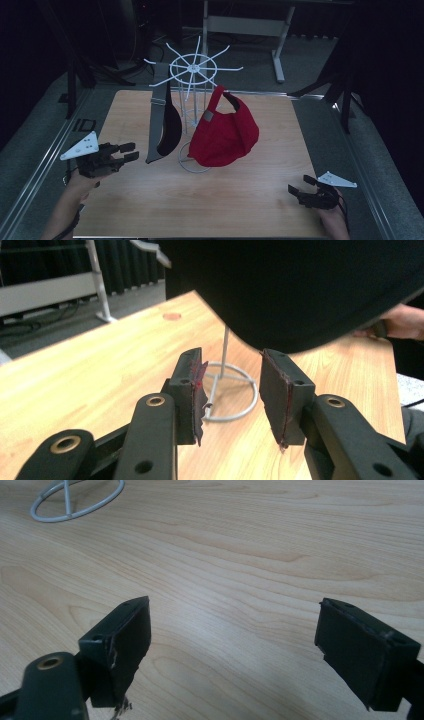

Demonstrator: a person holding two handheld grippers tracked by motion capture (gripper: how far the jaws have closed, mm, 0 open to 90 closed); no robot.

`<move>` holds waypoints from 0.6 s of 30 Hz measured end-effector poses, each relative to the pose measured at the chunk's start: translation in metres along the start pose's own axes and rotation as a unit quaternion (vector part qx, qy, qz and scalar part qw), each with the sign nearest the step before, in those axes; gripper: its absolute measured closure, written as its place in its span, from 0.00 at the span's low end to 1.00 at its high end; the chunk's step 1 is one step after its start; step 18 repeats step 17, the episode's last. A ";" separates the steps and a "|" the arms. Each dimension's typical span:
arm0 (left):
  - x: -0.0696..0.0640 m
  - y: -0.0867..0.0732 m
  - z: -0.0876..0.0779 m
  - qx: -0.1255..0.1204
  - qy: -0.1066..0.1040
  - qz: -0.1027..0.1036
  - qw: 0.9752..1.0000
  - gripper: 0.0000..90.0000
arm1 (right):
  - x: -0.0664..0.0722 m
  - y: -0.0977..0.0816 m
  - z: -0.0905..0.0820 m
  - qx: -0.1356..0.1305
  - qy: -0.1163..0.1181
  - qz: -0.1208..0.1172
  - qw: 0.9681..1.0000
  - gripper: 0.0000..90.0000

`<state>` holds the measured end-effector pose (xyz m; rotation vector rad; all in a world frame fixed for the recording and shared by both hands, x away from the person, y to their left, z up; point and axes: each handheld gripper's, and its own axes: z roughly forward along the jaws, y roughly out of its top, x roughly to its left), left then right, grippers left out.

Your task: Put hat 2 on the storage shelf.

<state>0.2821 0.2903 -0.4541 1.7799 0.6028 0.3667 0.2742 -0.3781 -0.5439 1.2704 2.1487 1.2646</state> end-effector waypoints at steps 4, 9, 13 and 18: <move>0.000 -0.013 0.003 0.005 -0.002 -0.011 1.000 0.69 | 0.000 0.000 0.000 0.000 -0.001 -0.001 1.000 0.16; 0.000 -0.022 0.005 0.007 -0.002 -0.022 1.000 0.69 | 0.000 0.000 0.000 0.000 -0.001 -0.001 1.000 0.16; 0.000 -0.028 0.007 0.017 -0.001 -0.026 1.000 0.69 | 0.000 0.000 0.000 0.000 -0.001 0.000 1.000 0.16; 0.000 -0.034 0.008 0.016 -0.002 -0.031 0.999 0.69 | 0.000 0.000 0.000 -0.001 -0.001 -0.001 1.000 0.16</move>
